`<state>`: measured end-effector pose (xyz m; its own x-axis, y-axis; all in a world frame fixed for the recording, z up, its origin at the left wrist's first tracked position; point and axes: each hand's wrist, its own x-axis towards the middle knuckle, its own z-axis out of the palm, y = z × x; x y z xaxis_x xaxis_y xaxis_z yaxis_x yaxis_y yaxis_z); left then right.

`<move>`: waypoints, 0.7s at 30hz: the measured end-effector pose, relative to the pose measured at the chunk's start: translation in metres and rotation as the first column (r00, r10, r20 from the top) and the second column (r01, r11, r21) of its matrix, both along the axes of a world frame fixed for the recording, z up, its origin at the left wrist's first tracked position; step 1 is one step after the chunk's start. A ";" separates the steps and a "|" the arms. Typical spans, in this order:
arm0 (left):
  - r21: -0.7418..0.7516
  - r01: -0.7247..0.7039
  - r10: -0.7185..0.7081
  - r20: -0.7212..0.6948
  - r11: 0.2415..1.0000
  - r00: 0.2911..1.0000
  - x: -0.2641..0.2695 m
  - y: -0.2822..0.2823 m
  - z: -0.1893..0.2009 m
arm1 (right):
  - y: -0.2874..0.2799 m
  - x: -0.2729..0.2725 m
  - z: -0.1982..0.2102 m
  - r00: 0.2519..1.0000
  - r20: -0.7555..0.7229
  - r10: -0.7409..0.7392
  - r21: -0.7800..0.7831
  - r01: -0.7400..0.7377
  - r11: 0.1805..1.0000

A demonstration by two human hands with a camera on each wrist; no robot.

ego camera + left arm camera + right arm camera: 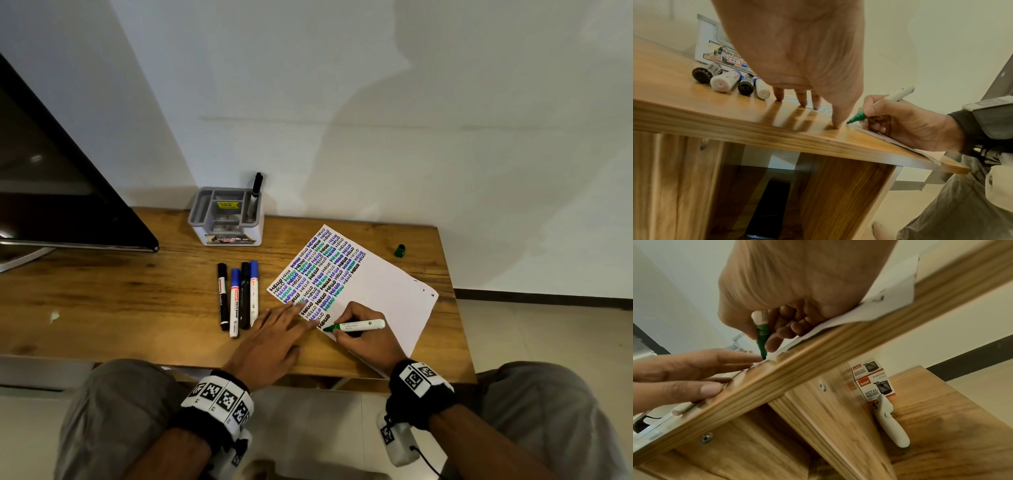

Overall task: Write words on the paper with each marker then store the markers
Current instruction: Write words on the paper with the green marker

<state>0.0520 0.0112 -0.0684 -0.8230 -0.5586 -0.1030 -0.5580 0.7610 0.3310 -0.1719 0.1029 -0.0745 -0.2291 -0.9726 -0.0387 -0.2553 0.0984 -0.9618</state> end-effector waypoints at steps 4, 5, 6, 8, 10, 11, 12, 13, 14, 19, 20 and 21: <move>0.002 -0.001 0.001 0.007 1.000 1.000 0.000 0.001 0.001 | -0.001 0.000 0.000 1.000 -0.013 0.007 0.007 -0.007 1.000; 0.003 -0.002 0.002 -0.001 1.000 1.000 0.000 0.001 0.001 | -0.001 0.000 0.000 1.000 -0.014 0.010 0.009 -0.010 1.000; 0.002 -0.001 0.001 -0.004 1.000 1.000 0.000 0.001 0.002 | -0.001 0.000 0.000 1.000 -0.016 0.012 0.010 -0.012 1.000; 0.004 -0.001 0.001 0.001 1.000 1.000 0.000 0.001 0.002 | -0.001 0.000 0.000 1.000 -0.023 0.013 0.012 -0.013 1.000; 0.004 -0.002 0.002 0.011 1.000 1.000 0.000 0.001 0.002 | 0.000 0.000 0.000 1.000 -0.018 0.010 0.017 -0.010 1.000; 0.001 -0.002 0.002 0.019 1.000 1.000 0.000 0.001 0.002 | 0.000 0.000 0.000 1.000 -0.013 0.008 0.021 -0.007 1.000; -0.002 -0.002 0.002 0.023 1.000 1.000 0.000 0.001 0.002 | 0.000 0.000 0.000 1.000 -0.012 0.004 0.025 -0.003 1.000; -0.002 -0.001 0.002 0.019 1.000 1.000 0.000 0.001 0.002 | 0.000 0.000 0.000 1.000 -0.013 0.000 0.031 0.000 1.000; 0.001 -0.001 0.001 0.014 1.000 1.000 0.000 0.001 0.002 | 0.000 0.000 0.001 1.000 -0.016 0.000 0.035 0.001 0.999; -0.017 0.003 -0.002 0.005 1.000 1.000 0.000 0.000 0.000 | -0.001 0.001 0.004 0.999 -0.041 -0.023 0.003 0.024 1.000; -0.016 0.003 -0.003 0.008 1.000 1.000 0.000 0.001 -0.001 | -0.001 0.001 0.005 0.999 -0.044 -0.024 -0.001 0.024 1.000; -0.016 0.004 -0.004 0.010 1.000 1.000 0.000 0.001 -0.001 | -0.001 0.001 0.005 0.999 -0.045 -0.021 -0.004 0.021 1.000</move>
<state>0.0521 0.0120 -0.0691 -0.8244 -0.5567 -0.1022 -0.5579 0.7686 0.3130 -0.1708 0.1021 -0.0693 -0.2512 -0.9676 -0.0248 -0.2962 0.1012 -0.9498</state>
